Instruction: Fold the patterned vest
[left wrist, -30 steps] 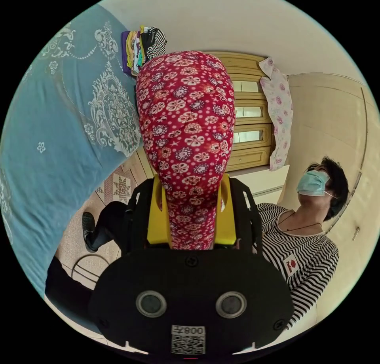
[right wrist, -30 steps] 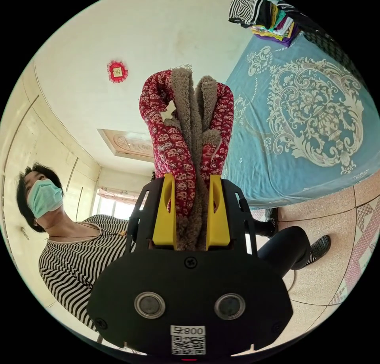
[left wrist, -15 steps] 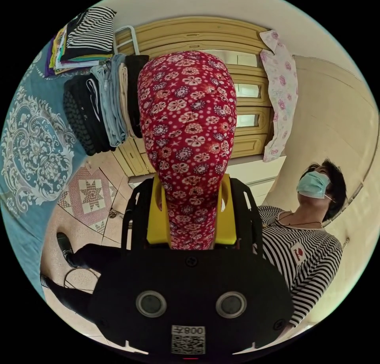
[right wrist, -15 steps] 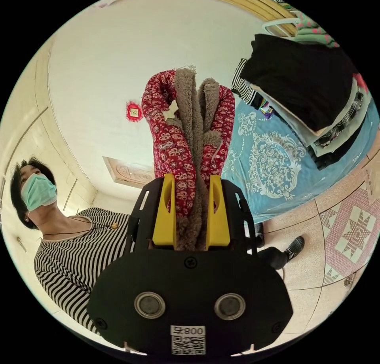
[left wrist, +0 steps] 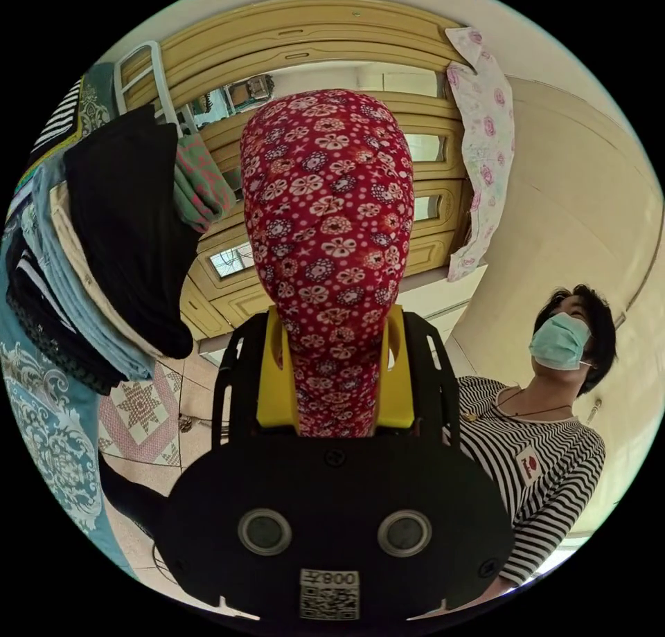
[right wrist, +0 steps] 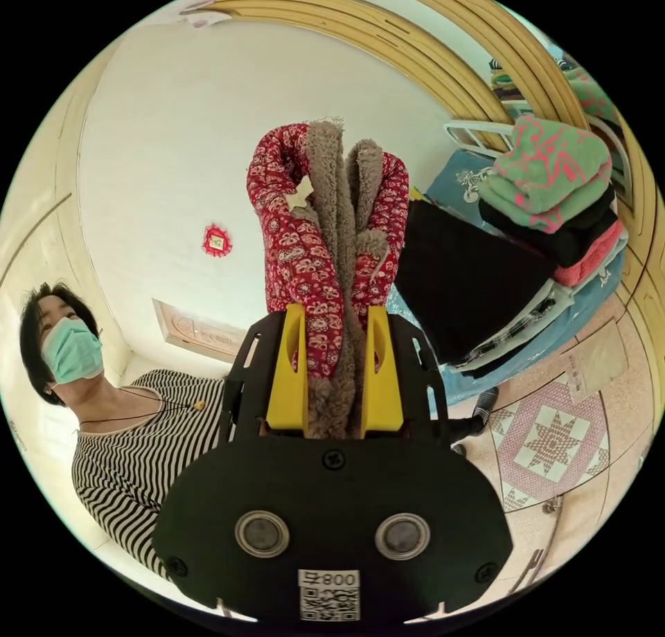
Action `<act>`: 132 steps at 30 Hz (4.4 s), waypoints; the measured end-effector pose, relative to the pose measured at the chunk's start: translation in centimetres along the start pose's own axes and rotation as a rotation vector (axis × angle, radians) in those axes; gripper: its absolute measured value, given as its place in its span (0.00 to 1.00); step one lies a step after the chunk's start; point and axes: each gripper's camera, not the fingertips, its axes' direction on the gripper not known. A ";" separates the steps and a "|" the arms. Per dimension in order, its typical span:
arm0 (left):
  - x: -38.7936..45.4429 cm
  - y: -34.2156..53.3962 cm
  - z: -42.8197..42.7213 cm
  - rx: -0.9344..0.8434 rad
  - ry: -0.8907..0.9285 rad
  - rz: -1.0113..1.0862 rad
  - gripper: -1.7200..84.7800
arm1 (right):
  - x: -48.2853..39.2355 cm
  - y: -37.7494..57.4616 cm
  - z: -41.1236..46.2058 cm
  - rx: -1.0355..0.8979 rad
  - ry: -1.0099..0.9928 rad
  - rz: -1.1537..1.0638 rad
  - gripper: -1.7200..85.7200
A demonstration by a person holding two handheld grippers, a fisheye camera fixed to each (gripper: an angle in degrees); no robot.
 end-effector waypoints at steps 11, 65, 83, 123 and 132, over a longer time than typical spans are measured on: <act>-10.8 -21.1 13.0 0.094 0.103 0.009 0.24 | -4.7 -15.6 -13.8 -0.058 0.258 -0.062 0.17; -29.3 -46.6 63.9 -0.237 -1.036 0.068 0.03 | -4.9 -32.0 -20.4 -0.469 0.983 -0.562 0.02; -28.4 -35.8 76.9 -0.350 -1.004 0.132 0.02 | -3.9 -30.6 -25.2 -0.402 0.796 -0.453 0.02; -5.3 -14.2 70.2 -0.180 -1.083 0.437 0.02 | -5.8 -25.7 -23.1 -0.186 0.828 -0.275 0.02; 3.3 -1.6 54.9 -0.031 -0.914 0.415 0.03 | -11.6 -24.1 -20.4 -0.078 0.866 -0.222 0.02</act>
